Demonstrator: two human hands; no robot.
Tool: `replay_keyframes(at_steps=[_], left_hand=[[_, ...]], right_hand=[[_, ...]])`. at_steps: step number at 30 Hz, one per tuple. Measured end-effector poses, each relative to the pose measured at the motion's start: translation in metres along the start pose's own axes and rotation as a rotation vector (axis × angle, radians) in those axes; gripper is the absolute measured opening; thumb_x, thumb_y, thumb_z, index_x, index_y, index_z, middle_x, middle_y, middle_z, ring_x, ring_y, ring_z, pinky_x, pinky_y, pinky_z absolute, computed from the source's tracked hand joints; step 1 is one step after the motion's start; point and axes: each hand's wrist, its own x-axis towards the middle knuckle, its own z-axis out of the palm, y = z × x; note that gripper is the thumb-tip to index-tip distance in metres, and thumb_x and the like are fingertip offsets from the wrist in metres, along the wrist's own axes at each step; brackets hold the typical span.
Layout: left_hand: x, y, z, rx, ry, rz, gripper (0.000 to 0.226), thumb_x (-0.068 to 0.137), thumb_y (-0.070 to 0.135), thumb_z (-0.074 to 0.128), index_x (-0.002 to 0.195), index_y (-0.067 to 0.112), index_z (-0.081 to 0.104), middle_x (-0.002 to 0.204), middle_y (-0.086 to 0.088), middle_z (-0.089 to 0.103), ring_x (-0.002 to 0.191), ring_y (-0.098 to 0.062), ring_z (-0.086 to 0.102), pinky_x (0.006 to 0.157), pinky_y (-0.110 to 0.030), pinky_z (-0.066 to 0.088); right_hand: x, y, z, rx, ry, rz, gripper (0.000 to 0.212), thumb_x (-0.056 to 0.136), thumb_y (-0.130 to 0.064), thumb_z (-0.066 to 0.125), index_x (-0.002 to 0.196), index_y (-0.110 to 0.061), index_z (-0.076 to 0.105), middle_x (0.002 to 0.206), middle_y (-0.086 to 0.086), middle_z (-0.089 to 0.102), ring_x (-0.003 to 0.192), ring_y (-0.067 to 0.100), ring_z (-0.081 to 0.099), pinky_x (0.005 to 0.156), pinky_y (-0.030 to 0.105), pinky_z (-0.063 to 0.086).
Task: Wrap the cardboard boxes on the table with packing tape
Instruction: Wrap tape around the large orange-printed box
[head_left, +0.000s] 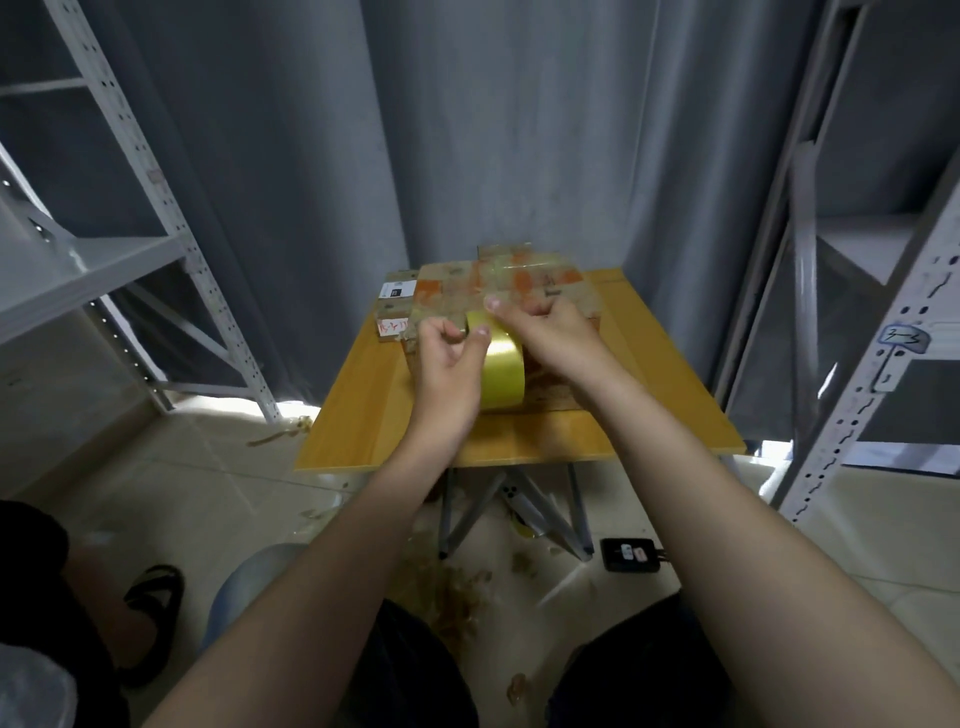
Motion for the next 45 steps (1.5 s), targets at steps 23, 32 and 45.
replay_keyframes(at_steps=[23,32,45], left_hand=[[0.121,0.030,0.093,0.132,-0.306,-0.102,0.018,0.109,0.028,0.049,0.100,0.024,0.064,0.102,0.003,0.078,0.087,-0.025,0.070,0.067,-0.037,0.054],[0.148,-0.005,-0.031,0.479,-0.019,-0.489,0.036,0.090,0.008,0.069,0.123,0.014,0.058,0.100,-0.011,0.066,0.068,-0.025,0.062,0.046,-0.028,0.049],[0.144,-0.023,-0.050,0.504,-0.220,-0.475,0.017,0.101,0.017,0.051,0.102,0.017,0.069,0.093,-0.009,0.071,0.084,-0.029,0.066,0.075,-0.041,0.059]], right_hand=[[0.079,0.135,-0.110,-0.867,0.240,0.334,0.023,0.094,-0.030,0.058,0.075,-0.018,0.061,0.089,0.011,0.062,0.121,0.041,0.039,0.092,0.046,0.035],[0.118,0.036,-0.072,-0.569,0.343,-0.161,0.026,0.098,-0.034,0.058,0.116,-0.018,0.068,0.128,0.011,0.061,0.124,0.035,0.052,0.107,0.038,0.036],[0.118,-0.006,0.073,-1.017,-0.242,-0.227,0.070,0.102,-0.069,0.018,0.154,-0.026,0.035,0.168,0.009,0.020,0.157,0.035,0.009,0.121,0.067,0.008]])
